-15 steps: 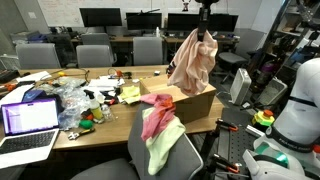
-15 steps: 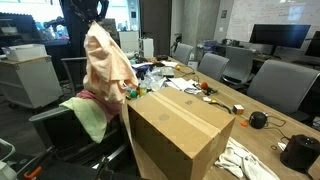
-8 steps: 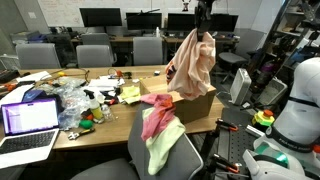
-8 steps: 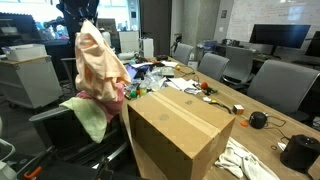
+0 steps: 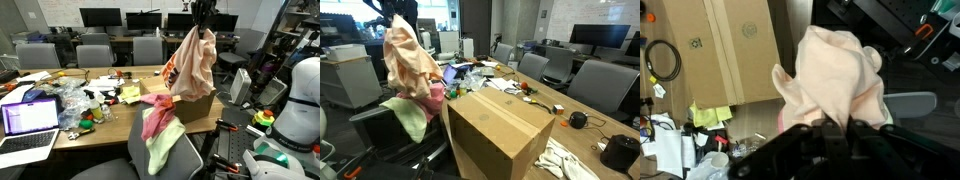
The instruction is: Put the green towel, the pink shirt and the peach shirt on the backrest of the chair respectively
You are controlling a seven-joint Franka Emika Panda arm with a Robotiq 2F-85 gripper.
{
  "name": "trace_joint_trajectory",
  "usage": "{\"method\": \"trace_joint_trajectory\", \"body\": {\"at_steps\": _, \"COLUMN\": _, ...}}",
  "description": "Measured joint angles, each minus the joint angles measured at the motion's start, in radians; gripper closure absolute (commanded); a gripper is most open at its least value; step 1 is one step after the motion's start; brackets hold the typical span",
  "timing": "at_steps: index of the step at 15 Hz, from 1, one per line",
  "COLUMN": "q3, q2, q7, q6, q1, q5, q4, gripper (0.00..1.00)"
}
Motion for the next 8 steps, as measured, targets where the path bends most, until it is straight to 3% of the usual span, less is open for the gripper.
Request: {"method": "trace_joint_trajectory", "body": {"at_steps": 8, "q3": 0.051, "q2": 0.078, "q7": -0.067, "q6": -0.035, "q1": 0.047, "q5": 0.000, "q4": 0.097, "gripper": 0.98}}
